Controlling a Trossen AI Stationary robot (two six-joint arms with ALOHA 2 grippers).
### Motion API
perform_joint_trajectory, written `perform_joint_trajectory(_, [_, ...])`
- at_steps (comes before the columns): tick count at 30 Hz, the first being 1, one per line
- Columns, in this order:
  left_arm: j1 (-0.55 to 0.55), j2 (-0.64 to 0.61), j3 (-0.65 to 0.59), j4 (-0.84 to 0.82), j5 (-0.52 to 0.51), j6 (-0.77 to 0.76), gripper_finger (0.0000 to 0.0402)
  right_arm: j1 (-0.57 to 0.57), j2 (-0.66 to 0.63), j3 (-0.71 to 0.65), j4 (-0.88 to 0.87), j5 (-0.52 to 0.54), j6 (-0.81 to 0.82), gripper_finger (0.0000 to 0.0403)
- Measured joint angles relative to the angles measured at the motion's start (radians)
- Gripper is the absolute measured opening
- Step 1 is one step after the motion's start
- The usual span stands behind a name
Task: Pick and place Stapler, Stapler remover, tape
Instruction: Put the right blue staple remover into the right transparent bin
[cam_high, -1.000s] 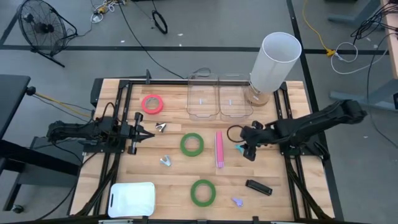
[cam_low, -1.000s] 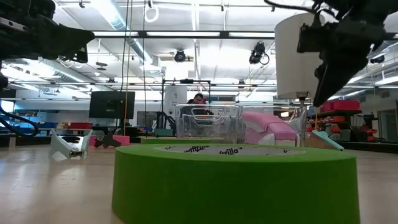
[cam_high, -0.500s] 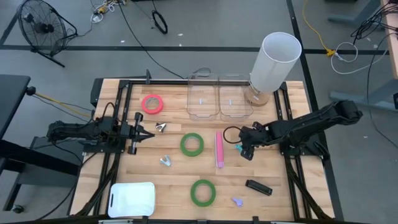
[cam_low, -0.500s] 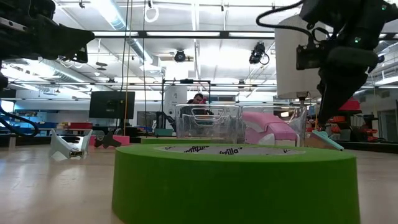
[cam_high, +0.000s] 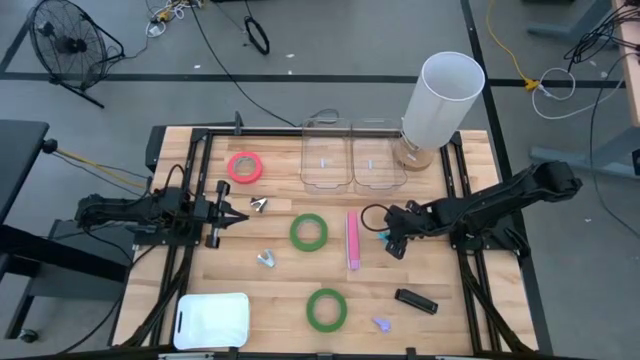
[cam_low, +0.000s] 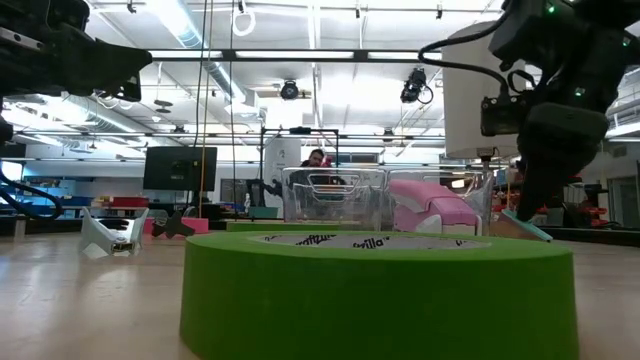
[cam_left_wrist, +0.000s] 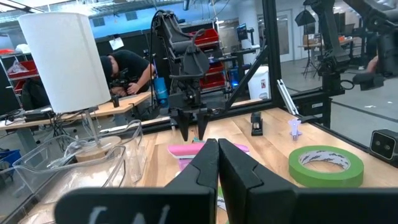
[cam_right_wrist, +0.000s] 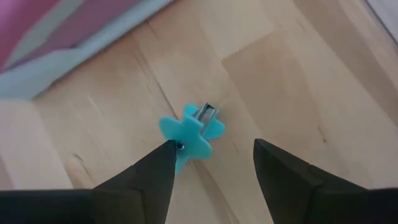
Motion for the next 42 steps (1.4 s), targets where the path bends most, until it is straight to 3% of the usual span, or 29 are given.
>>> perform_joint_trajectory(6, [0.000, 0.000, 0.000, 0.000, 0.000, 0.000, 0.0016, 0.000, 0.000, -0.023, 0.125, -0.017, -0.010, 0.0217])
perform_joint_trajectory(20, [0.000, 0.000, 0.000, 0.000, 0.000, -0.001, 0.0016, 0.003, 0.005, -0.023, 0.169, -0.016, 0.003, 0.0217])
perform_joint_trajectory(32, [0.000, 0.000, 0.000, 0.000, 0.000, -0.002, 0.0016, 0.018, 0.198, -0.020, 0.293, -0.005, -0.026, 0.0215])
perform_joint_trajectory(35, [0.000, 0.000, 0.000, -0.001, 0.000, -0.002, 0.0016, 0.018, 0.220, -0.019, 0.295, 0.006, -0.026, 0.0192])
perform_joint_trajectory(40, [0.000, 0.000, 0.000, -0.002, 0.000, -0.002, 0.0016, 0.018, 0.209, -0.020, 0.285, 0.011, -0.041, 0.0086])
perform_joint_trajectory(42, [0.000, 0.000, 0.000, -0.002, 0.000, -0.002, 0.0016, 0.018, 0.197, -0.022, 0.284, 0.008, -0.053, 0.0075])
